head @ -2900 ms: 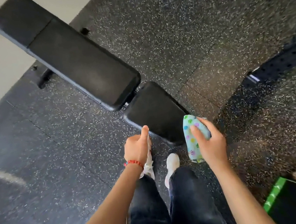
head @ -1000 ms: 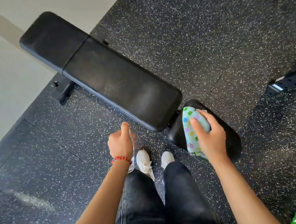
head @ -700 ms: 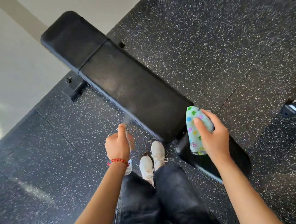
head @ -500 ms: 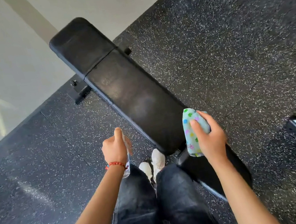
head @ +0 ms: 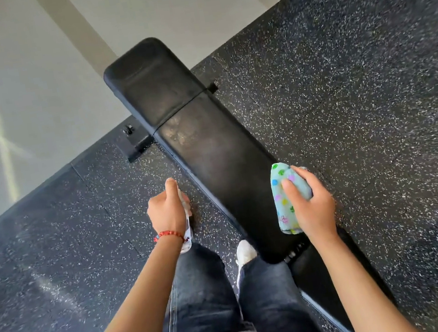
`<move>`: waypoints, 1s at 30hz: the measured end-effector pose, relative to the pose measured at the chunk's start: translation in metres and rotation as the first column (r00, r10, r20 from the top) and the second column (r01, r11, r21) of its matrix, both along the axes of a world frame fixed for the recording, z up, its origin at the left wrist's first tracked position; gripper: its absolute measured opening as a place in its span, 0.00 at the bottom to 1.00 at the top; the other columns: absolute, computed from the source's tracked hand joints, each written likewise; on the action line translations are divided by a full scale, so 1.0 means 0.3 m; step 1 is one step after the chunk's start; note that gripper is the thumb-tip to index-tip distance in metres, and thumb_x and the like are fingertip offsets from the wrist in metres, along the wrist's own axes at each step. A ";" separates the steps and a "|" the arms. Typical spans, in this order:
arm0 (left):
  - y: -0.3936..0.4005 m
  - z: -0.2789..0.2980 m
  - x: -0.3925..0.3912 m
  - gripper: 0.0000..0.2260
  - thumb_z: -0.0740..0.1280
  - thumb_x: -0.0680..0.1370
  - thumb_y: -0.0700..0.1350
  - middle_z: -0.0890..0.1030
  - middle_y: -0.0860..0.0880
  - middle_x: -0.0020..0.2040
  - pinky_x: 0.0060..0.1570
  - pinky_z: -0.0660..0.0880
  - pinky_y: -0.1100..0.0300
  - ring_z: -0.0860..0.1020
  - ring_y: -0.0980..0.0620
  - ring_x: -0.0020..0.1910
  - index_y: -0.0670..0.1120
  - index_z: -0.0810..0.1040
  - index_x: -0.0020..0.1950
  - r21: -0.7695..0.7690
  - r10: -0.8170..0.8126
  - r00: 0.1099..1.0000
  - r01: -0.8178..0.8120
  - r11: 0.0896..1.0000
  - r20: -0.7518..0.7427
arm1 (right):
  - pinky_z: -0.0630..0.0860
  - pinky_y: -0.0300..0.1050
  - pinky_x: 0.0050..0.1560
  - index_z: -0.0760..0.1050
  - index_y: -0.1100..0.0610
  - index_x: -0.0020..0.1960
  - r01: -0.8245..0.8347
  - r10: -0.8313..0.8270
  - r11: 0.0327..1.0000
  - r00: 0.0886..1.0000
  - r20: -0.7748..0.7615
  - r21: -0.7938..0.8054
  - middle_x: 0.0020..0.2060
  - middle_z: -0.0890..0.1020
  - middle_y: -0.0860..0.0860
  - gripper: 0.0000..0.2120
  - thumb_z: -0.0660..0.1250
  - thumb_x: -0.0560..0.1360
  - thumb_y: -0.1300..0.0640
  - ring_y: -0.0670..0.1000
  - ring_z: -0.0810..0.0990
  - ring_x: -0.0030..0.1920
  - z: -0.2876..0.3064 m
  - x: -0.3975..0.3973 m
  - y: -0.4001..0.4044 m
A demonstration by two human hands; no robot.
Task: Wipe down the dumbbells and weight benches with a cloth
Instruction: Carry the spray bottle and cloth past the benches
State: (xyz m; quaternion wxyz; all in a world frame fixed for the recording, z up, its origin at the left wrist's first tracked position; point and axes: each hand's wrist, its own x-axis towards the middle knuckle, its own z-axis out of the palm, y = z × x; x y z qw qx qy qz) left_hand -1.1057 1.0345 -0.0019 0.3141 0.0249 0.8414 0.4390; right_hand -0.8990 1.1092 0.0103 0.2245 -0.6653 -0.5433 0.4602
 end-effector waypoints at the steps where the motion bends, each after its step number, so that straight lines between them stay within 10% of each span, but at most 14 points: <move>1: 0.016 -0.006 -0.048 0.25 0.60 0.78 0.50 0.71 0.54 0.16 0.30 0.67 0.59 0.67 0.60 0.18 0.43 0.69 0.21 -0.011 -0.006 1.000 0.006 1.000 0.010 | 0.66 0.28 0.52 0.76 0.50 0.58 0.003 -0.003 1.000 1.000 0.003 0.002 0.48 0.75 0.33 0.13 0.68 0.74 0.53 0.37 0.73 0.51 -0.002 -0.045 0.014; 5: 0.072 -0.033 -0.251 0.29 0.57 0.69 0.61 0.74 0.48 0.22 0.33 0.72 0.52 0.70 0.50 0.23 0.35 0.75 0.26 -0.050 -0.050 0.998 0.053 0.997 0.047 | 0.64 0.18 0.47 0.76 0.51 0.58 0.027 -0.027 0.999 1.000 0.010 0.017 0.48 0.75 0.34 0.13 0.68 0.74 0.55 0.33 0.71 0.49 0.003 -0.246 0.064; 11: 0.167 -0.016 -0.514 0.30 0.59 0.78 0.47 0.71 0.54 0.15 0.29 0.64 0.59 0.67 0.61 0.16 0.47 0.68 0.14 -0.051 -0.095 0.995 0.097 0.994 0.041 | 0.65 0.18 0.47 0.76 0.52 0.59 0.069 -0.069 0.998 0.998 0.001 0.004 0.48 0.76 0.35 0.14 0.68 0.74 0.55 0.30 0.73 0.48 0.016 -0.523 0.123; 23: 0.330 -0.029 -0.787 0.32 0.59 0.79 0.44 0.66 0.54 0.13 0.19 0.60 0.67 0.63 0.60 0.14 0.46 0.66 0.12 -0.059 -0.102 0.994 0.103 0.993 0.024 | 0.68 0.21 0.47 0.75 0.51 0.60 0.036 -0.036 0.999 0.999 0.008 -0.013 0.49 0.77 0.37 0.15 0.67 0.74 0.54 0.27 0.73 0.48 0.020 -0.801 0.286; 30: 0.425 -0.054 -0.881 0.26 0.58 0.79 0.52 0.69 0.53 0.15 0.30 0.66 0.59 0.66 0.60 0.16 0.45 0.69 0.21 -0.046 0.002 1.000 -0.001 0.999 0.024 | 0.67 0.19 0.46 0.76 0.51 0.60 -0.051 0.051 0.999 0.999 0.007 -0.003 0.48 0.75 0.32 0.15 0.68 0.74 0.54 0.27 0.73 0.48 -0.004 -0.906 0.434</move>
